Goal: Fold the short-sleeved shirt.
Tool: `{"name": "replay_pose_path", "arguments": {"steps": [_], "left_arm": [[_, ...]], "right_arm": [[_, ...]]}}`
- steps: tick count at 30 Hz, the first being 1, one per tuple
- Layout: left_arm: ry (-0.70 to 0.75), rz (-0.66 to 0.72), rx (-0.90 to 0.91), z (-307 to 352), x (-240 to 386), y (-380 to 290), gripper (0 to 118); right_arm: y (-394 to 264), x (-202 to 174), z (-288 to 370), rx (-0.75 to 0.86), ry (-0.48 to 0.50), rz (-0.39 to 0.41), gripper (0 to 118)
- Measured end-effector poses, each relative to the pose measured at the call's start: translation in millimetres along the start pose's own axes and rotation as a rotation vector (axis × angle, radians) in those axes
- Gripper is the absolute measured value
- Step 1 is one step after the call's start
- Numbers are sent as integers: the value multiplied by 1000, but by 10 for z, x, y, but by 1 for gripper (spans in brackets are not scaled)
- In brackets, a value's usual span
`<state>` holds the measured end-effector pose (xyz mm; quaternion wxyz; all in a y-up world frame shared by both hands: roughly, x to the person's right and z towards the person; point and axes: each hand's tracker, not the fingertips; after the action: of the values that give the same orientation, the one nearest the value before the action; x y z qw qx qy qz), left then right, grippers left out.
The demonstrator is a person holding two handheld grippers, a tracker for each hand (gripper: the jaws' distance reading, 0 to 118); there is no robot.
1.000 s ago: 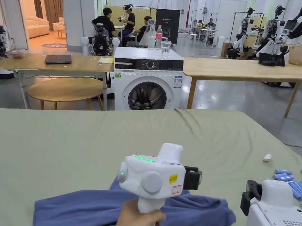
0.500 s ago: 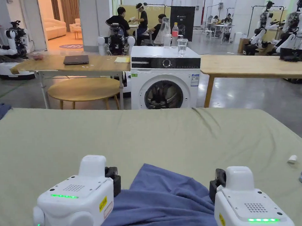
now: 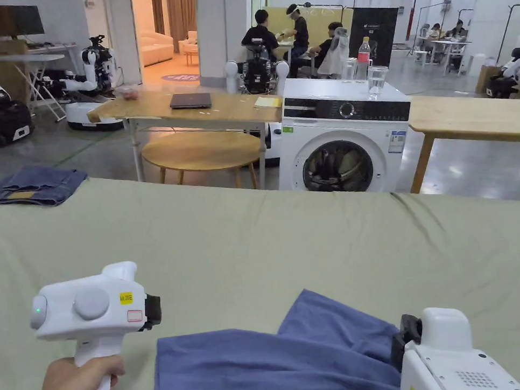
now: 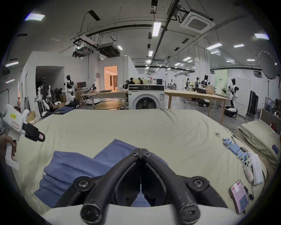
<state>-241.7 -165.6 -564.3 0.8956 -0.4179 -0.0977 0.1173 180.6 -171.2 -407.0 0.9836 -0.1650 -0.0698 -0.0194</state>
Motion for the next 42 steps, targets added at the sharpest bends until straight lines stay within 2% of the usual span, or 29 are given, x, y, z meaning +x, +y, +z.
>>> {"name": "replay_pose_path", "arguments": {"steps": [1, 3, 6, 7, 8, 12, 15, 17, 18, 19, 20, 28, 31, 33, 34, 35, 36, 37, 38, 42], "left_arm": [[-5, 11, -26, -76, -41, 50, 10], [3, 45, -68, -238, -97, 116, 46], [27, 61, -120, -463, -88, 123, 58], [43, 51, -166, -586, -83, 114, 68], [55, 38, -205, -676, -66, 93, 68], [148, -15, -312, -1070, -32, -56, 67], [175, -78, -259, -1055, 95, -121, 63], [198, -152, -240, -1036, 172, -151, 43], [192, -194, -216, -1017, 228, -192, 30], [187, -231, -213, -1010, 287, -231, 10], [178, -241, -217, -1005, 295, -238, 0], [109, -203, -137, -698, 236, -329, 0], [106, -206, -95, -506, 235, -400, 0], [90, -201, -83, -436, 188, -413, 0], [88, -191, -74, -389, 169, -426, 0], [84, -187, -73, -355, 157, -433, 0], [80, -181, -71, -361, 105, -417, 0], [76, -179, -66, -329, 86, -421, 0], [75, -183, -61, -304, 81, -425, 0], [71, -187, -52, -143, 134, -475, 0]], "right_arm": [[-4, -4, -16, -5, 1, -1, 0], [-12, -14, -43, -14, 1, 2, 0], [-22, -10, -56, -23, 2, 8, 0], [-29, -5, -65, -25, 1, 11, 0], [-33, 3, -73, -27, -1, 13, 0], [-57, 66, -97, -42, -11, 19, 0], [-73, 130, -91, -53, -19, 26, 0], [-88, 176, -83, -56, -26, 26, 0], [-94, 201, -88, -59, -30, 24, 0], [-102, 231, -97, -63, -33, 23, 0], [-104, 248, -107, -68, -35, 24, 0], [146, 613, -294, -115, -75, 13, 0], [260, 802, -540, -192, -80, 3, 0], [296, 871, -703, -264, -84, 31, 0], [305, 912, -782, -289, -85, 36, 4], [327, 911, -807, -319, -84, 49, 14], [328, 945, -871, -360, -70, 51, 29], [308, 974, -938, -385, -69, 49, 52], [285, 994, -997, -410, -66, 50, 63], [126, 1015, -1322, -519, -33, 80, 63]]}}
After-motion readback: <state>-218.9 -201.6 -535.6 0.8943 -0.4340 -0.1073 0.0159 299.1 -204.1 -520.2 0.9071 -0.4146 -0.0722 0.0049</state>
